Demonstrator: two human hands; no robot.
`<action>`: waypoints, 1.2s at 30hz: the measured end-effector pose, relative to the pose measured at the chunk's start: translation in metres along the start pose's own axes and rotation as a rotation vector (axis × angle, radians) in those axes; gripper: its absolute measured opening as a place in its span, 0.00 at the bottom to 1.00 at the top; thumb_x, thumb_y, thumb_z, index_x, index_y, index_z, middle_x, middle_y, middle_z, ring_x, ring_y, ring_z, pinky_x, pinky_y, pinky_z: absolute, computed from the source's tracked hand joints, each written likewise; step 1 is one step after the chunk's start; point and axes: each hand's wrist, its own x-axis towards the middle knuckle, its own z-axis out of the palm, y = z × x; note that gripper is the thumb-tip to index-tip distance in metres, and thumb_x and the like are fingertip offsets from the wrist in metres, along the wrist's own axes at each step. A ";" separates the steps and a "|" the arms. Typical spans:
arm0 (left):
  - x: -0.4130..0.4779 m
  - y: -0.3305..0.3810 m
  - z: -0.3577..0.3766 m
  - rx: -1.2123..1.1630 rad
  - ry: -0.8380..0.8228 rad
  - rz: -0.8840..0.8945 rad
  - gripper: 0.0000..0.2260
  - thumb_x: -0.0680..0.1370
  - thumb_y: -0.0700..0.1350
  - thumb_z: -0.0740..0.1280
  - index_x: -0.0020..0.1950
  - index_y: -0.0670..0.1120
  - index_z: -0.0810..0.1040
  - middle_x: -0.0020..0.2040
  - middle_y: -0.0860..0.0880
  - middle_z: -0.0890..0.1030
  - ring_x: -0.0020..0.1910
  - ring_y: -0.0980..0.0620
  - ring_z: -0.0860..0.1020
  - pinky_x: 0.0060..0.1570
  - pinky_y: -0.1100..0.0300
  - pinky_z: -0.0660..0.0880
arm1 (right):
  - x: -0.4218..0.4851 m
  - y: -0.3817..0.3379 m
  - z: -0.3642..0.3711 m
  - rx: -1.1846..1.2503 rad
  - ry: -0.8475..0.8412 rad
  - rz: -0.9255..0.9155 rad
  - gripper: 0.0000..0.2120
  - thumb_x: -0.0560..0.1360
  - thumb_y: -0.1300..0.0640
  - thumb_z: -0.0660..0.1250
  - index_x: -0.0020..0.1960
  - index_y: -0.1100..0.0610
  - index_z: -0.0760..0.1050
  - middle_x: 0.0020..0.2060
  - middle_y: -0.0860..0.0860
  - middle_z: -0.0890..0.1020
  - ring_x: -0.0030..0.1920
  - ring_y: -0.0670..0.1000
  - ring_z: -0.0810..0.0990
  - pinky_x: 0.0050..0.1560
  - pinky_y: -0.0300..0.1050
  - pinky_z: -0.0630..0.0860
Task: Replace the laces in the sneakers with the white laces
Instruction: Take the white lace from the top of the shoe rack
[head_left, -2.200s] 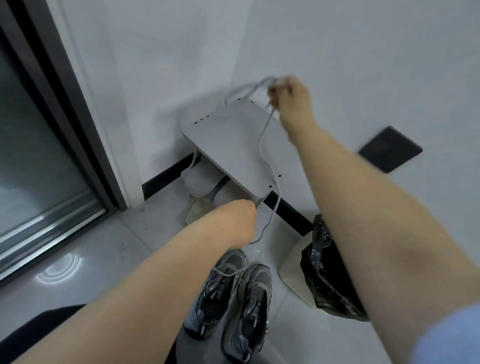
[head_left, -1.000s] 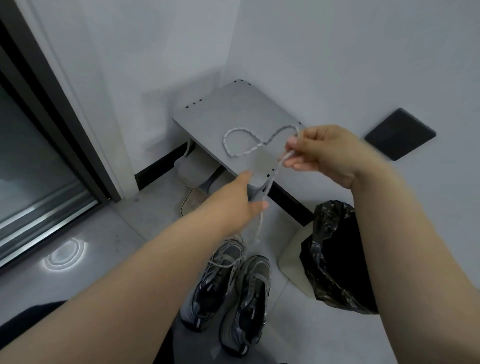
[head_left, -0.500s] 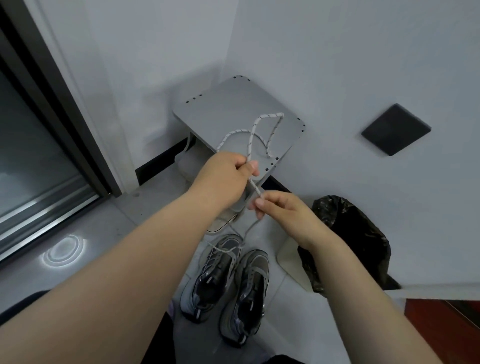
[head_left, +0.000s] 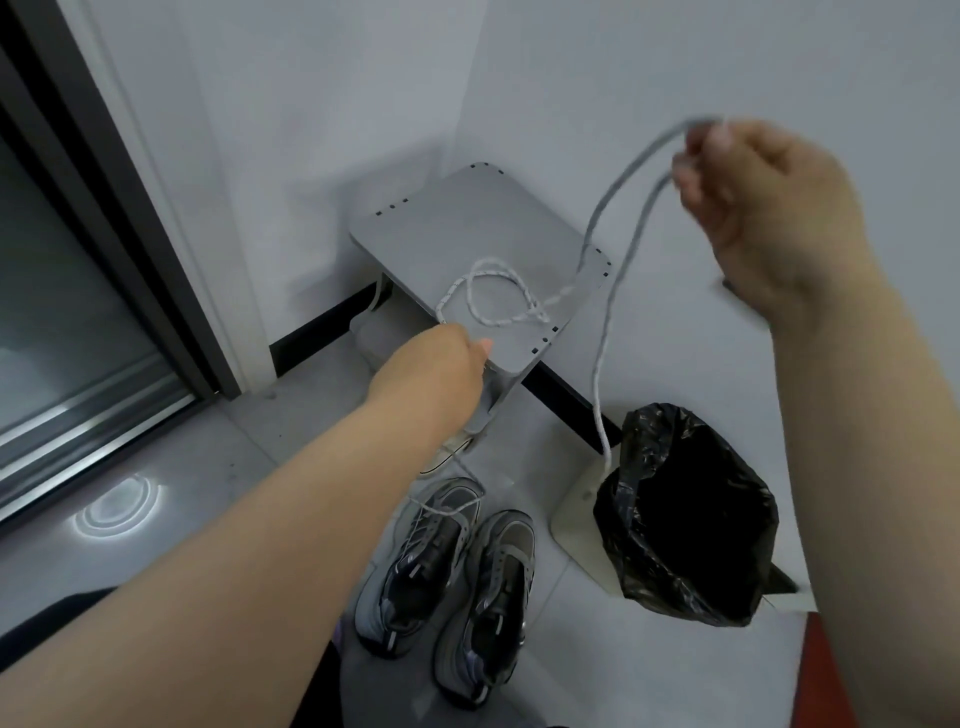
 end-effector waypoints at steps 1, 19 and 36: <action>-0.001 0.000 0.000 0.000 -0.014 -0.002 0.16 0.81 0.50 0.55 0.52 0.39 0.74 0.50 0.42 0.79 0.48 0.44 0.75 0.43 0.57 0.67 | 0.013 -0.006 0.009 0.069 0.016 -0.048 0.05 0.77 0.65 0.63 0.43 0.61 0.76 0.31 0.48 0.81 0.34 0.45 0.78 0.43 0.35 0.75; -0.004 0.003 0.001 -0.104 -0.212 0.005 0.13 0.77 0.33 0.55 0.60 0.42 0.69 0.48 0.45 0.75 0.40 0.49 0.71 0.31 0.62 0.65 | 0.043 0.135 0.029 -0.203 0.256 0.299 0.04 0.76 0.66 0.65 0.43 0.63 0.77 0.30 0.50 0.78 0.28 0.43 0.76 0.41 0.36 0.79; -0.017 0.024 -0.002 -0.311 -0.194 0.085 0.12 0.79 0.47 0.62 0.48 0.41 0.81 0.34 0.46 0.74 0.30 0.54 0.68 0.33 0.62 0.65 | -0.087 0.097 0.038 -0.232 -0.255 0.332 0.13 0.73 0.63 0.63 0.57 0.57 0.72 0.45 0.47 0.80 0.49 0.46 0.78 0.52 0.36 0.75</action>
